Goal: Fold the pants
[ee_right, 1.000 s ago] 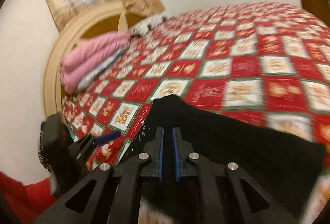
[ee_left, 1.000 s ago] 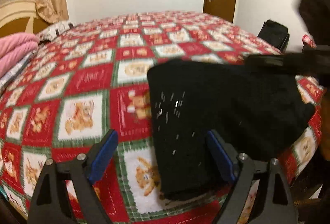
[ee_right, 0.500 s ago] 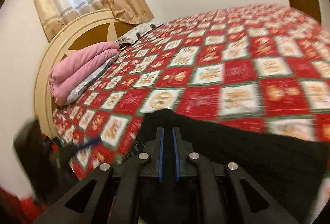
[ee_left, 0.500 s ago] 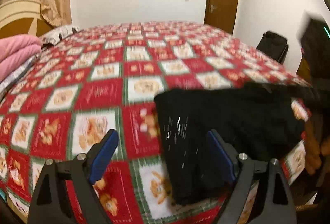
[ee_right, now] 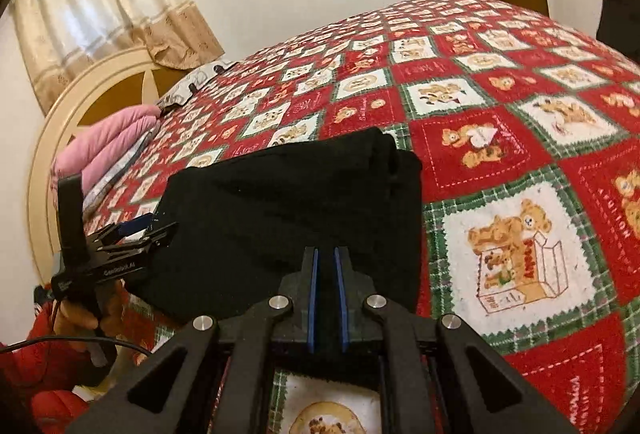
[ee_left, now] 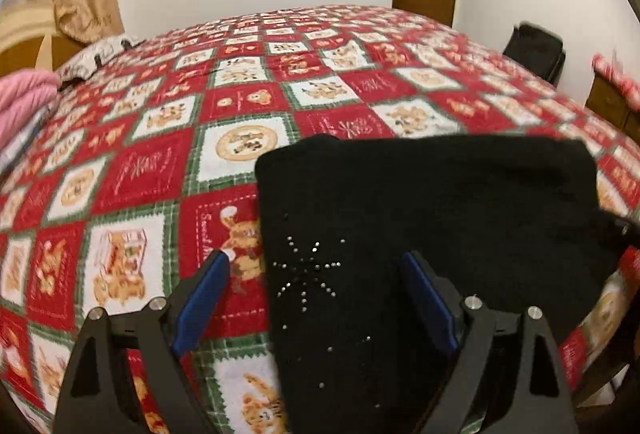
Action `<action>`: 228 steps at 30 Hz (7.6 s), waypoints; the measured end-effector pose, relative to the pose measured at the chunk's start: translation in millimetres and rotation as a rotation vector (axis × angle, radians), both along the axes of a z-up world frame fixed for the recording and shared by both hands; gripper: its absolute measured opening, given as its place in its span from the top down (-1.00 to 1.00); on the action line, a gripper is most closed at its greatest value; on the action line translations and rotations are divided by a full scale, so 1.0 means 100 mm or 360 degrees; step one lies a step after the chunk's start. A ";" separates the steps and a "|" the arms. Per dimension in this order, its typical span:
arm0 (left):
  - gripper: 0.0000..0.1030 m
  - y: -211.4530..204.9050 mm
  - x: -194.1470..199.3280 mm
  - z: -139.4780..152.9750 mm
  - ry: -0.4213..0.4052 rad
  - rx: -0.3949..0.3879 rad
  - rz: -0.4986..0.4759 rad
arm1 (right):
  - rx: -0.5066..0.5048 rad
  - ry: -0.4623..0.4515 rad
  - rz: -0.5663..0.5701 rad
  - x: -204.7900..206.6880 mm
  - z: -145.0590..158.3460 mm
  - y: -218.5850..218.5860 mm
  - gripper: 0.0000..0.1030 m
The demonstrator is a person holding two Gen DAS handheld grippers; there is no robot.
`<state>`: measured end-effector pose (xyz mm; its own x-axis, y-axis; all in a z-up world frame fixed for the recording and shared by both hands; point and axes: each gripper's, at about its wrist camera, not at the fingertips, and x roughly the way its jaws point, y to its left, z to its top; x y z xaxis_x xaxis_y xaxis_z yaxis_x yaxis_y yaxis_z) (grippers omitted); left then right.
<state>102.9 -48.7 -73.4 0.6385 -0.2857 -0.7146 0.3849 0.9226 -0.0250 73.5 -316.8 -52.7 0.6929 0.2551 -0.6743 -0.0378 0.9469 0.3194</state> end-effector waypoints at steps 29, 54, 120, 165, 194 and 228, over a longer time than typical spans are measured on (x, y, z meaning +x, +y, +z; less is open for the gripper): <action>-0.84 0.35 0.27 0.05 0.0174 -0.0169 0.0142 | 0.0321 -0.0016 -0.0293 0.07 0.12 -0.53 -0.57; -0.61 0.01 0.03 -0.03 0.0161 -0.0080 0.0011 | -0.0204 0.0115 -0.0107 0.11 -0.13 0.17 -0.11; -0.08 0.45 -0.50 -0.12 0.0322 -0.0323 -0.0002 | -0.0351 0.0265 0.0657 2.04 -0.33 2.28 0.59; -0.80 -0.09 -0.18 0.08 0.0079 -0.0013 -0.0070 | 0.0368 0.0100 -0.0265 -0.35 0.14 -0.43 -0.10; -0.99 -0.04 -0.13 -0.03 0.0166 -0.0081 0.0026 | 0.0771 0.0172 -0.0164 -0.41 -0.18 -0.28 -0.17; -0.74 0.56 0.07 0.18 0.0215 -0.0312 0.0088 | 0.0185 0.0171 -0.0098 -0.01 -0.14 -0.02 0.32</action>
<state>109.8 7.2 -55.4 0.5594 -0.3945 -0.7290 0.3147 0.9147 -0.2535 72.5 -318.9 -67.0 0.6354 0.2949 -0.7137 0.0594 0.9028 0.4260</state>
